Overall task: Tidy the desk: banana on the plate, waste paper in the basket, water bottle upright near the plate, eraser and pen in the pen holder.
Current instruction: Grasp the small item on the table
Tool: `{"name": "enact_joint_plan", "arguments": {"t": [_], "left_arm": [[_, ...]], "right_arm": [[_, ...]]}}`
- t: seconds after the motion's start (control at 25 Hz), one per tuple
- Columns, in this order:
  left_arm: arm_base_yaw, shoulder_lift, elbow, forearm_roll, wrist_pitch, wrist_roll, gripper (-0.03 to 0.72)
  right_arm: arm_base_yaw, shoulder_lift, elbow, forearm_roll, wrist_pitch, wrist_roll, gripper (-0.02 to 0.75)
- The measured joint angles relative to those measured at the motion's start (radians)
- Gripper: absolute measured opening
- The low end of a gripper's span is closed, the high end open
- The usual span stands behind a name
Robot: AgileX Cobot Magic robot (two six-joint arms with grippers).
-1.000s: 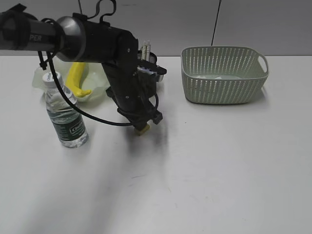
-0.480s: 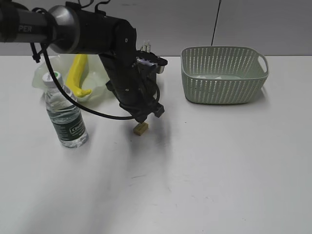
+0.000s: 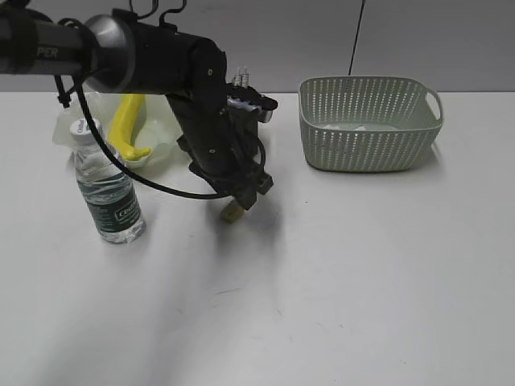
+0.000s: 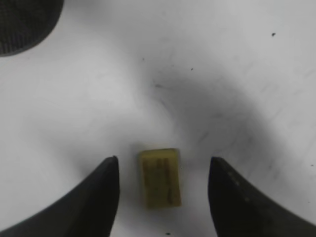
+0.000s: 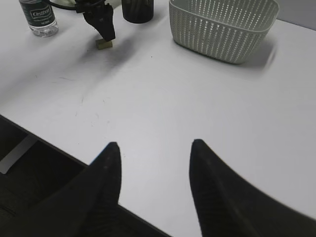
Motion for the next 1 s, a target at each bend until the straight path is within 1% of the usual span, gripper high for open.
{"name": "enact_joint_plan", "arguments": {"t": [0.2, 0.36, 0.44, 0.52, 0.6, 0.76, 1.0], "left_arm": [[-0.003, 0.026, 0.0, 0.005, 0.005, 0.0, 0.39], [-0.022, 0.054, 0.0, 0.058, 0.034, 0.0, 0.365], [-0.033, 0.062, -0.002, 0.07, 0.045, 0.0, 0.339], [-0.039, 0.064, -0.004, 0.077, 0.045, 0.0, 0.29], [-0.043, 0.064, -0.006, 0.08, 0.045, 0.0, 0.195], [-0.046, 0.054, -0.031, 0.082, 0.067, 0.0, 0.188], [-0.05, -0.028, -0.144, 0.083, 0.071, 0.0, 0.188]], "right_arm": [[0.0, 0.0, 0.0, 0.0, 0.0, 0.0, 0.37], [0.0, 0.0, 0.0, 0.0, -0.001, 0.0, 0.37], [0.0, 0.0, 0.0, 0.0, -0.001, 0.0, 0.37], [0.0, 0.0, 0.0, 0.0, -0.001, 0.0, 0.37], [0.0, 0.0, 0.0, 0.0, -0.001, 0.0, 0.37], [0.0, 0.0, 0.0, 0.0, -0.001, 0.0, 0.369], [0.0, 0.0, 0.0, 0.0, -0.001, 0.0, 0.369]]}}
